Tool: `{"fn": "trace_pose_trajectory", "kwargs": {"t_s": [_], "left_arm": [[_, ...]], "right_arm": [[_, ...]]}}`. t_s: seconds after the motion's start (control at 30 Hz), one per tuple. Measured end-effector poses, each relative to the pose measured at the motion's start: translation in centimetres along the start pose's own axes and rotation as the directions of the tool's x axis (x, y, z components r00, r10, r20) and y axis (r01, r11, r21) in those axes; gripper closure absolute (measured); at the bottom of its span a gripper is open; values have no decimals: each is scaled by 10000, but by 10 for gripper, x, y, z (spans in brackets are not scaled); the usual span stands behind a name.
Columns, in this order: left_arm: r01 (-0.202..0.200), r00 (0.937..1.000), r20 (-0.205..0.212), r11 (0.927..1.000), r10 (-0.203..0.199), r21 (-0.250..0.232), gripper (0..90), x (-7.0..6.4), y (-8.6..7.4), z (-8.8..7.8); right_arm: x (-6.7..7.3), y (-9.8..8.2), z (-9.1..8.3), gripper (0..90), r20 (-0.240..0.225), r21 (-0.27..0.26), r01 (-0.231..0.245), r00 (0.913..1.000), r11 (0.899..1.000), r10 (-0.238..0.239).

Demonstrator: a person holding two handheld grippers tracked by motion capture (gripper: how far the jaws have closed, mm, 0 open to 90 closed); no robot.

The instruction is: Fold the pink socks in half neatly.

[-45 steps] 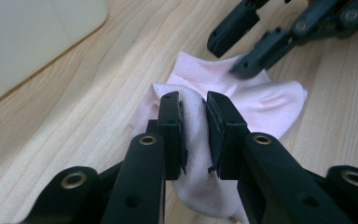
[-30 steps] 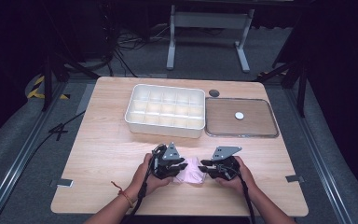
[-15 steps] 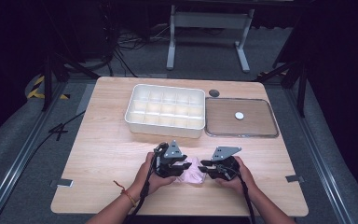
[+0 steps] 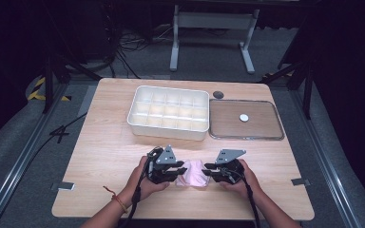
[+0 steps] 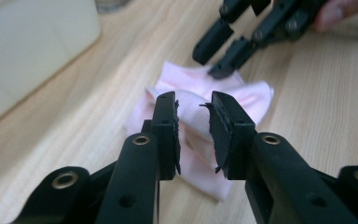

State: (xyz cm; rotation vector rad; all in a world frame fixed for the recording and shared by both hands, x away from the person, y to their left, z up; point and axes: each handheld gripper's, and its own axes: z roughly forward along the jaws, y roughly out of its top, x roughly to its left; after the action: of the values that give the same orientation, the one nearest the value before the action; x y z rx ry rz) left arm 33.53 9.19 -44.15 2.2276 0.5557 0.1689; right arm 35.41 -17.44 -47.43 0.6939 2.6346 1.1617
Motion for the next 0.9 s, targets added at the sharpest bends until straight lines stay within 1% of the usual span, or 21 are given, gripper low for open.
{"fn": "trace_pose_trajectory", "kwargs": {"t_s": [0.07,0.1,0.13,0.17,0.2,0.23,0.27,0.3,0.37,0.4,0.43,0.5,0.57,0.6,0.7,0.73,0.77,0.8,0.83,0.87,0.9], "left_arm": [[128,9999,-32,9998,-129,-180,727,1,-2,-2],[108,9997,-198,9995,-114,-289,714,2,-1,-6],[108,9997,-198,9995,-114,-289,692,2,-1,-6],[346,9990,-251,9964,-366,-780,692,7,2,-17],[567,9979,-257,9925,-598,-1084,673,10,3,-25],[637,9972,-308,9908,-678,-1191,670,12,3,-28],[605,9971,-381,9907,-656,-1216,677,13,3,-32],[608,9970,-399,9909,-660,-1198,684,13,2,-33],[541,9977,-361,9942,-577,-933,696,12,-3,-31],[350,9988,-313,9983,-365,-470,704,8,-8,-24],[350,9988,-313,9983,-365,-470,706,8,-8,-24],[152,9998,-145,9997,-154,-200,706,3,-9,-15],[-16,10000,18,10000,16,-36,705,0,-9,-6],[-15,10000,58,10000,15,29,708,-2,-9,-3],[-190,9997,139,9996,187,226,723,-7,-9,10],[-309,9994,187,9990,303,323,733,-8,-8,15],[-309,9993,232,9989,301,358,743,-10,-7,23],[-309,9993,232,9989,301,358,744,-10,-7,23],[-425,9988,254,9983,416,390,749,-11,-6,26],[-378,9990,270,9987,370,328,749,-13,-5,30],[-482,9985,292,9980,470,401,753,-14,-4,33]], "right_arm": [[0,0,0,725,9,-16,32,10000,10000,-32],[0,0,0,727,28,-8,17,10000,10000,-17],[0,0,0,727,28,-8,17,10000,10000,-17],[0,0,0,728,4,-25,27,10000,10000,-27],[1,0,0,729,12,-32,33,10000,10000,-33],[1,0,0,730,3,-23,53,10000,10000,-53],[1,0,0,731,-4,-29,35,10000,10000,-35],[1,0,0,731,-9,-31,32,10000,10000,-32],[1,0,0,731,10,-31,93,10000,10000,-92],[1,0,0,731,16,-12,83,10000,10000,-83],[1,0,0,731,16,-12,83,10000,10000,-83],[1,0,0,731,3,-3,68,10000,10000,-68],[1,0,0,731,31,6,77,10000,10000,-77],[1,0,0,731,25,11,87,10000,10000,-87],[1,0,0,731,55,13,125,9999,9999,-125],[1,0,0,731,49,17,133,9999,9999,-133],[2,1,0,734,43,16,156,9999,9999,-157],[2,1,0,734,43,16,156,9999,9999,-157],[2,1,0,734,58,14,190,9998,9998,-190],[2,1,0,734,58,14,190,9998,9998,-190],[2,1,0,734,59,17,227,9997,9997,-227]]}}
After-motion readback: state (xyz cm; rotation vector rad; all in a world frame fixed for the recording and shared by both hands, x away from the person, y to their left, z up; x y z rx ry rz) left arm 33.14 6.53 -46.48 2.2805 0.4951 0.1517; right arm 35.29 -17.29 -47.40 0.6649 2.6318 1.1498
